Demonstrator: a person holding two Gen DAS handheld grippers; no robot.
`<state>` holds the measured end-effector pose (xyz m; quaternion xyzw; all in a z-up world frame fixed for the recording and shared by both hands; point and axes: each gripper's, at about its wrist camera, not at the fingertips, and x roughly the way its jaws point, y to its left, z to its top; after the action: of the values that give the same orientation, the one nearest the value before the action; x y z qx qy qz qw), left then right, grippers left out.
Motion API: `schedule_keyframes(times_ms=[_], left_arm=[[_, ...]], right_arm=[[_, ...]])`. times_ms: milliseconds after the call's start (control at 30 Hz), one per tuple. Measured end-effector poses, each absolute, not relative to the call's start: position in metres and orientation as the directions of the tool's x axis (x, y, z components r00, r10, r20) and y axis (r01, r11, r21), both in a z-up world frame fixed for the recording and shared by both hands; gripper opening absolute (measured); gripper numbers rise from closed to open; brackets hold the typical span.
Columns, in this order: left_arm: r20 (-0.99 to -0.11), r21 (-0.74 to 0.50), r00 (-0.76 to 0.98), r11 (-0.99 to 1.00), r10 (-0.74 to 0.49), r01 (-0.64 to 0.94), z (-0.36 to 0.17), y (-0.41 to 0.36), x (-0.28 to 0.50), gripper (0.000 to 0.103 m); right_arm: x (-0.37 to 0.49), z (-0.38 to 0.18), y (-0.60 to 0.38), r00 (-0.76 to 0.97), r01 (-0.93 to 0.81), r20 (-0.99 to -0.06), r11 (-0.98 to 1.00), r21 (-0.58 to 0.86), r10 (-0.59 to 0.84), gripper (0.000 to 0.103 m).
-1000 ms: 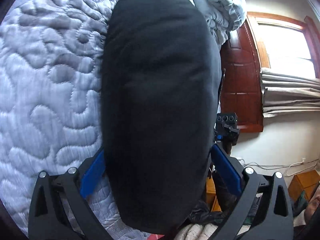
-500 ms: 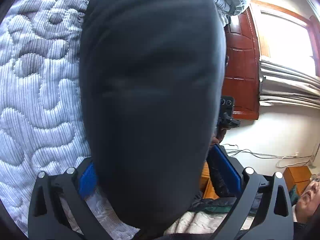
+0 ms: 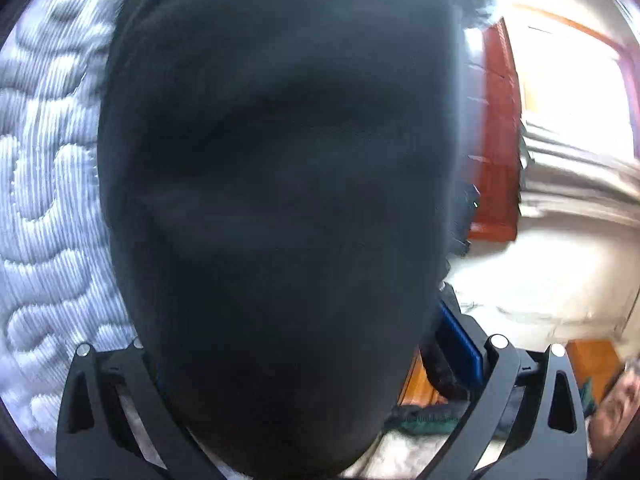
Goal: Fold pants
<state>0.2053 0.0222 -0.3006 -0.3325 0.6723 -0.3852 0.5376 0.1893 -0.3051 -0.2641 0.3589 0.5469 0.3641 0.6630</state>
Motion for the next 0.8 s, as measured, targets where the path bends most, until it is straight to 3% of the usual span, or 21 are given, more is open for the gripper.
schedule_keyframes(times_ms=[100,200,267,367,567,800], left_arm=[[-0.479,-0.864,-0.198,0.499,-0.855,-0.065,-0.306,0.014,0.209,0.1],[-0.486,-0.864,-0.189,0.502,-0.853,-0.046,-0.302,0.012,0.204,0.098],[-0.493,-0.86,-0.168,0.508,-0.854,-0.057,-0.3,0.015,0.2,0.084],[-0.484,-0.866,-0.139,0.496,-0.864,-0.071,-0.296,0.017,0.193,0.071],[-0.475,-0.873,-0.12,0.484,-0.872,-0.061,-0.287,0.009,0.178,0.056],[-0.441,-0.895,-0.112,0.446,-0.891,-0.026,-0.268,0.001,0.166,0.047]], right_arm=[[0.192,-0.267,-0.305,0.151,-0.072,-0.466,0.48,0.874,0.872,0.077],[0.186,-0.263,-0.307,0.173,-0.08,-0.474,0.492,0.867,0.864,0.063],[0.179,-0.259,-0.311,0.195,-0.087,-0.472,0.495,0.865,0.859,0.052],[0.168,-0.251,-0.313,0.23,-0.09,-0.468,0.498,0.863,0.853,0.046],[0.156,-0.234,-0.311,0.281,-0.091,-0.467,0.508,0.857,0.838,0.042],[0.138,-0.207,-0.321,0.329,-0.108,-0.476,0.533,0.839,0.816,0.041]])
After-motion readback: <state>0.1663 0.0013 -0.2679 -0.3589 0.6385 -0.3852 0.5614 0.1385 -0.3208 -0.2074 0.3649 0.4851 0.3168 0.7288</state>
